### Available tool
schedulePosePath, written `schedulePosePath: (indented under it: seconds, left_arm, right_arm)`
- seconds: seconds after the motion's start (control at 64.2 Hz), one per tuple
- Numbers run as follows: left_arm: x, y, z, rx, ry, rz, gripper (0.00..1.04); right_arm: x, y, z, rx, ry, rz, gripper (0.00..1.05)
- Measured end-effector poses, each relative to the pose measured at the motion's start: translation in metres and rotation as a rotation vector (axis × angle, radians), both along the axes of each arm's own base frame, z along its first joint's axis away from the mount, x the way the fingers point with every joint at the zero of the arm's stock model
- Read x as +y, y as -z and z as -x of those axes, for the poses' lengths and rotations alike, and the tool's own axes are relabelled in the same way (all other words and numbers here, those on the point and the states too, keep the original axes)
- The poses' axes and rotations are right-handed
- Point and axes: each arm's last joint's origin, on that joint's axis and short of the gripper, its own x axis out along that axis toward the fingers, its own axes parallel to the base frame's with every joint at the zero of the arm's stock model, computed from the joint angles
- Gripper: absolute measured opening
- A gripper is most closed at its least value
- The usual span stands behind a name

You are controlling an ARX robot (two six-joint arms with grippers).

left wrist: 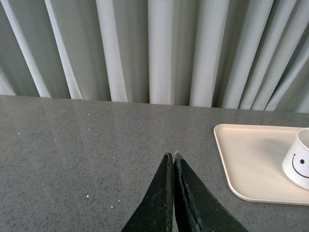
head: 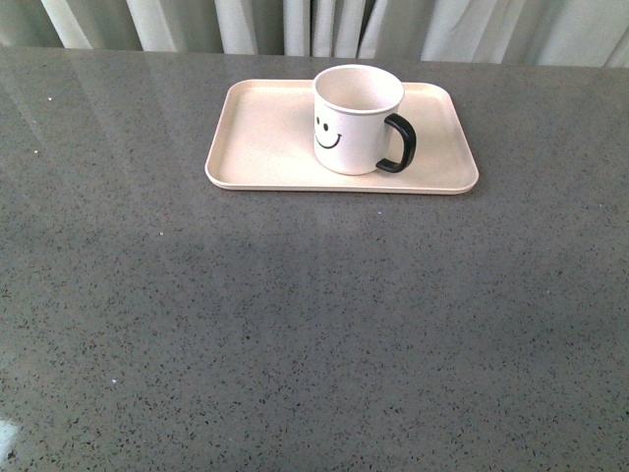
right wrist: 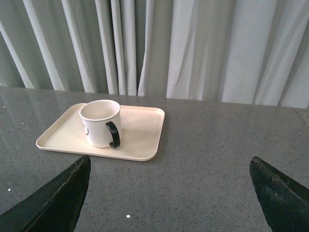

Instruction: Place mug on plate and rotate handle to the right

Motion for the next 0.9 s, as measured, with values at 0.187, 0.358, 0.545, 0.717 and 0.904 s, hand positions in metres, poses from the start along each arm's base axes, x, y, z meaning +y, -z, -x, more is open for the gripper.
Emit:
schedulePosePath:
  seconds: [0.187,0.358,0.545,0.717,0.904]
  left_arm:
    - [0.004,0.003,0.016,0.012,-0.012,0.0,0.01]
    - [0.004,0.002,0.031,0.01,-0.013,0.0,0.01]
    - [0.004,0.0,0.043,0.004,-0.013,0.0,0.01]
    - [0.005,-0.003,0.049,-0.006,-0.013,0.0,0.01]
    - [0.005,-0.004,0.056,-0.011,-0.013,0.0,0.01]
  right_arm:
    - [0.0,0.0,0.0,0.0,0.001,0.0,0.96]
    - [0.0,0.0,0.0,0.0,0.001,0.0,0.96]
    - [0.0,0.0,0.0,0.0,0.001,0.0,0.96]
    - [0.0,0.0,0.0,0.0,0.001,0.0,0.96]
    - [0.0,0.0,0.0,0.0,0.001,0.0,0.96]
